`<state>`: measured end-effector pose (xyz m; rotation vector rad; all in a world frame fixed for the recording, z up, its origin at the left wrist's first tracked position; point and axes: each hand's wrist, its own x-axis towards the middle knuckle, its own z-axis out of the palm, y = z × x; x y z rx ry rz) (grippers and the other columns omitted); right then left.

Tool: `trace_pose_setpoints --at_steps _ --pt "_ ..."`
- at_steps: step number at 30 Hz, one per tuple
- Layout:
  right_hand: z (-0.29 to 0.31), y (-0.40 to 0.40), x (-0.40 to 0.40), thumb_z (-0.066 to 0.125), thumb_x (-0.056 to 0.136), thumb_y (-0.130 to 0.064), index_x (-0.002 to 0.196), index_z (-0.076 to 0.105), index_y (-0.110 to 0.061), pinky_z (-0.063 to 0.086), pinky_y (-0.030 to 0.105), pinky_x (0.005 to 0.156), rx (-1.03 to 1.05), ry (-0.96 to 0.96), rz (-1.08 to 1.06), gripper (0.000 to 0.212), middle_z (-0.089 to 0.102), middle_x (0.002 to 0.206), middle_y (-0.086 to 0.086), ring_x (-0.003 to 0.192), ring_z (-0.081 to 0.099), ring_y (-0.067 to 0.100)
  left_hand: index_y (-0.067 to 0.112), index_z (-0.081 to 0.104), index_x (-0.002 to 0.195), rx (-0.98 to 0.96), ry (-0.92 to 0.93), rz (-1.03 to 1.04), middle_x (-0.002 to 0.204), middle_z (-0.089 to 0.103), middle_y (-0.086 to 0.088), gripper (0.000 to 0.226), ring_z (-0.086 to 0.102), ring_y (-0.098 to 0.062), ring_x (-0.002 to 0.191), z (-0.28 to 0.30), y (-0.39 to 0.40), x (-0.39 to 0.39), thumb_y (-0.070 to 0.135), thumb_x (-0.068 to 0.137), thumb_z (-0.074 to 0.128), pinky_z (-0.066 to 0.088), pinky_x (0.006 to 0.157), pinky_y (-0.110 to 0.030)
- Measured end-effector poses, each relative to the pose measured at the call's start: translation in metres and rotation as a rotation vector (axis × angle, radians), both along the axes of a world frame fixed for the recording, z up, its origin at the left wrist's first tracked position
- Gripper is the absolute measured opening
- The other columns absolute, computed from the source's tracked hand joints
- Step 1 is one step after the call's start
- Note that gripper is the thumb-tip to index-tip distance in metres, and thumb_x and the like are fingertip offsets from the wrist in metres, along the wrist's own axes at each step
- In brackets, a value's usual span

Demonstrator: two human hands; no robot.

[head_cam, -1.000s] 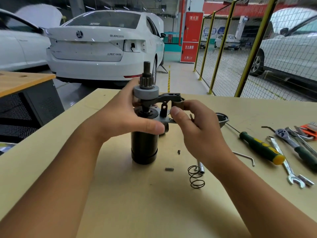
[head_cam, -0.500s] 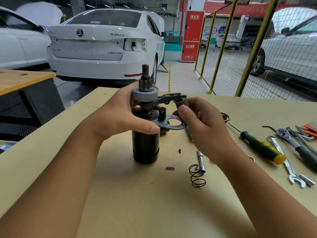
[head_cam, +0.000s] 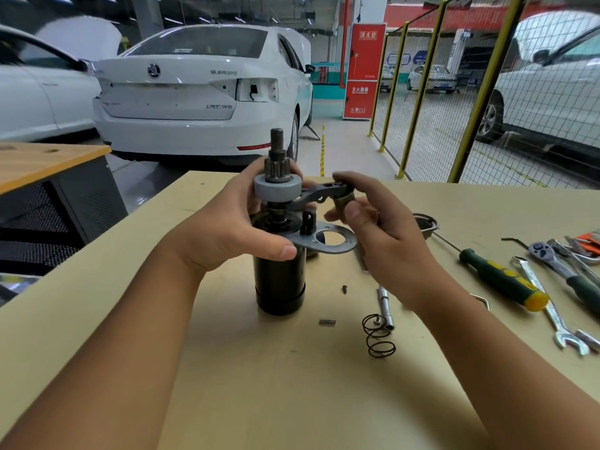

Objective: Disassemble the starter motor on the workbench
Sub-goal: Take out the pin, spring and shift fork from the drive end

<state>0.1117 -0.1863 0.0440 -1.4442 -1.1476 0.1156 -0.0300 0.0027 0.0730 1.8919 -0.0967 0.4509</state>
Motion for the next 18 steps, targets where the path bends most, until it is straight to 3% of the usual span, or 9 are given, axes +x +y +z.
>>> trace_pose_setpoints --at_steps 2,4,7,10,13,18 --pt "-0.003 0.003 0.001 0.047 0.105 -0.013 0.129 0.06 -0.033 0.044 0.027 0.08 -0.014 0.097 0.047 0.034 0.068 0.098 0.01 0.092 0.067 0.007 0.018 0.051 0.134 0.014 0.004 -0.005 0.14 0.062 -0.007 0.085 0.063 -0.032 0.127 -0.001 0.002 0.001 0.018 0.056 0.086 0.053 0.105 -0.043" --pt "-0.005 0.006 0.001 0.047 0.105 -0.015 0.125 0.061 -0.03 0.039 0.025 0.066 -0.03 0.179 0.094 0.028 0.061 0.086 0.014 0.071 0.056 0.01 0.019 0.05 0.136 0.035 0.002 0.009 0.137 0.064 -0.006 0.087 0.064 -0.032 0.126 -0.001 0.002 0.001 0.021 0.057 0.086 0.054 0.104 -0.043" --pt "-0.007 0.007 0.0 0.044 0.107 -0.019 0.124 0.06 -0.029 0.029 0.021 0.045 -0.014 0.253 0.138 0.025 0.051 0.072 0.0 0.052 0.032 0.014 0.016 0.055 0.133 -0.015 -0.055 0.063 0.125 0.07 -0.008 0.076 0.069 -0.028 0.117 0.0 -0.003 0.002 0.028 0.063 0.084 0.057 0.096 -0.039" --pt "-0.006 0.004 -0.002 0.044 0.106 -0.021 0.126 0.06 -0.027 0.023 0.022 0.041 0.013 0.286 0.178 0.025 0.046 0.067 -0.004 0.049 0.023 0.016 0.012 0.068 0.116 -0.044 -0.13 0.197 0.111 0.071 -0.017 0.05 0.072 -0.032 0.1 -0.002 -0.011 0.008 0.025 0.071 0.087 0.06 0.083 -0.032" --pt "-0.005 0.002 -0.006 0.05 0.1 -0.033 0.123 0.06 -0.024 0.026 0.02 0.042 -0.006 0.265 0.234 0.026 0.047 0.065 -0.012 0.048 0.028 0.01 0.013 0.072 0.11 -0.049 -0.156 0.249 0.107 0.069 -0.022 0.038 0.072 -0.024 0.092 -0.002 -0.013 0.011 0.02 0.075 0.084 0.06 0.08 -0.029" --pt "-0.001 0.004 -0.002 0.05 0.102 -0.033 0.104 0.062 -0.016 0.04 0.009 0.053 0.009 0.149 0.144 0.02 0.056 0.068 -0.014 0.057 0.052 -0.001 0.008 0.07 0.111 -0.115 -0.179 0.163 0.103 0.071 -0.02 0.034 0.072 -0.025 0.092 -0.002 -0.013 0.01 0.009 0.078 0.078 0.06 0.078 -0.03"
